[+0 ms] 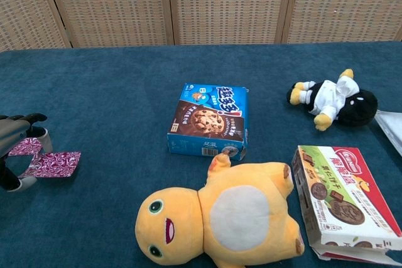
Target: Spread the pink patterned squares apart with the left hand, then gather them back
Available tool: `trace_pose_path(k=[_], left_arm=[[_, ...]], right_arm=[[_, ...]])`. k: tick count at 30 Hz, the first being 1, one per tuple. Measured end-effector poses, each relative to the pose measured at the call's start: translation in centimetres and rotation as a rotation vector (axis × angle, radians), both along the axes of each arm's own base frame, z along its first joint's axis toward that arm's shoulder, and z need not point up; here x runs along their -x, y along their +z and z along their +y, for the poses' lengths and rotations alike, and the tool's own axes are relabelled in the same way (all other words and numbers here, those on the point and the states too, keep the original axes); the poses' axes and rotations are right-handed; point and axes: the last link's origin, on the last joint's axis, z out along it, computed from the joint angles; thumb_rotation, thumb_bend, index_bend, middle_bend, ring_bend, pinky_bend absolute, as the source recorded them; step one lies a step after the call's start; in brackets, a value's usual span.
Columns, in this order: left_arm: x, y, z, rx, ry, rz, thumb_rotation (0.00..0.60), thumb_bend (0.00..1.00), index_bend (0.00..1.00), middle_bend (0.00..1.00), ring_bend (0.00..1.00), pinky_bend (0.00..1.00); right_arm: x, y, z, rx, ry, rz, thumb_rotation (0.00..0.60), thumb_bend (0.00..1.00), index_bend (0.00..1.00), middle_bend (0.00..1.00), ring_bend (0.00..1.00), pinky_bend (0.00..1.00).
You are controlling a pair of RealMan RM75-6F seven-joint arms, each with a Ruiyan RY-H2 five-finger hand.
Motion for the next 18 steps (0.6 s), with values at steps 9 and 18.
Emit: trace_pose_path(k=[9,18], left_arm=[[1.5,2.7,1.9,-0.035,-0.018,0.049,0.600,0.34,0.55,0.00,0.00,0.00],[4.1,5.4,4.3,-0.061,-0.032,0.088,0.600,0.34,0.55,0.00,0.00,0.00]], right_arm=[[0.0,-0.1,0.0,-0.001,-0.002,0.004,0.600,0.11,0.04,0.00,0.00,0.00],[0.1,-0.3,-0.1,-0.006,-0.005,0.012,0.600,0.11,0.04,0.00,0.00,0.00]])
